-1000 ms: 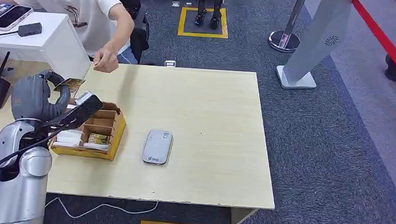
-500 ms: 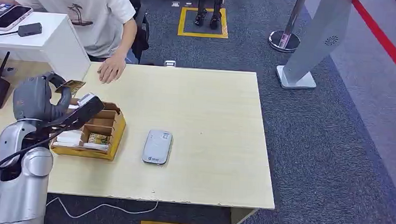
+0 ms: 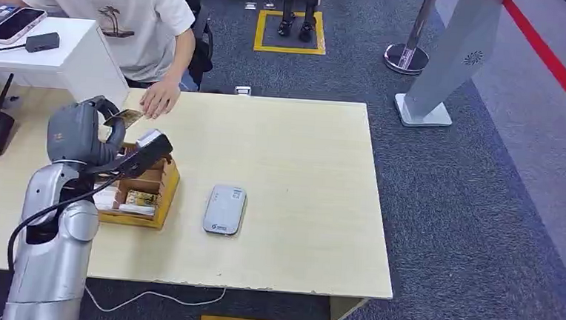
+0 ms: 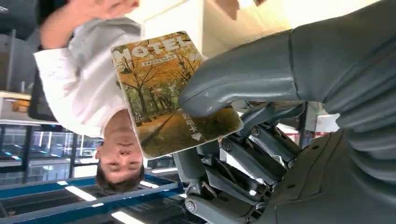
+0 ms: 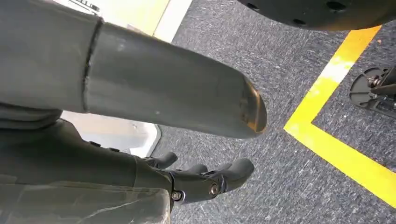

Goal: Pass the card to the sensor for recognition and then transmit it.

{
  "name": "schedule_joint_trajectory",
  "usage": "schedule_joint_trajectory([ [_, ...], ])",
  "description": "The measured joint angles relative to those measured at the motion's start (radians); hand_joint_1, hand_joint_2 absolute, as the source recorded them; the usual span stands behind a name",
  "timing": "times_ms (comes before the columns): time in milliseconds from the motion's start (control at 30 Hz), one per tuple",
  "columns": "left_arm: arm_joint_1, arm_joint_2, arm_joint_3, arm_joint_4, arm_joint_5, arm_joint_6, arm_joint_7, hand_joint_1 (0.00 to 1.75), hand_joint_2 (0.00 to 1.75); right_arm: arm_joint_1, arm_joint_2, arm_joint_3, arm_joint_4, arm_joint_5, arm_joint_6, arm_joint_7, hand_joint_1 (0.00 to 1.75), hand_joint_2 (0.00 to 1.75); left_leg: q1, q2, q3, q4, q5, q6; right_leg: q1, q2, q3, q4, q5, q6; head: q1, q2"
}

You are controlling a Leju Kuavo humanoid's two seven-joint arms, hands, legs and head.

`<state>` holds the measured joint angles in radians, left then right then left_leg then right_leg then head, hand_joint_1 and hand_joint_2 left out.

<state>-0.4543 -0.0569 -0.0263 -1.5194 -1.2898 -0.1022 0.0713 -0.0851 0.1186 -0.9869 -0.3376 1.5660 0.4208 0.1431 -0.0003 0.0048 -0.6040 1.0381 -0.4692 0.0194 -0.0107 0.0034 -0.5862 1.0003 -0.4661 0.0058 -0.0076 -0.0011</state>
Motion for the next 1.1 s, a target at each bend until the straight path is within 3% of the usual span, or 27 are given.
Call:
schedule_joint_trajectory([
  [633,-0.004,-0.016,-0.025,0.019,-0.008,0.003,0.0,1.75,1.75,0.0,-0.003,0.004,0.0,0.0,0.0,0.0,0.0,0.0,0.0,0.0,0.0,0.0,0.0,0.0,0.0,0.0,0.0,0.0,0.0,0.0,0.0,0.0],
  [967,0.005,-0.043,-0.086,0.054,-0.059,0.032,-0.003,1.75,1.75,0.0,-0.005,0.009,0.002,0.0,0.0,0.0,0.0,0.0,0.0,0.0,0.0,0.0,0.0,0.0,0.0,0.0,0.0,0.0,0.0,0.0,0.0,0.0],
  [1100,0.036,-0.052,-0.132,0.082,-0.093,0.078,-0.003,1.75,1.75,0.0,-0.005,0.011,0.003,0.0,0.0,-0.002,0.0,0.0,-0.001,0.0,0.0,0.0,0.0,0.0,0.0,0.0,0.0,0.0,0.0,0.0,0.0,0.0],
])
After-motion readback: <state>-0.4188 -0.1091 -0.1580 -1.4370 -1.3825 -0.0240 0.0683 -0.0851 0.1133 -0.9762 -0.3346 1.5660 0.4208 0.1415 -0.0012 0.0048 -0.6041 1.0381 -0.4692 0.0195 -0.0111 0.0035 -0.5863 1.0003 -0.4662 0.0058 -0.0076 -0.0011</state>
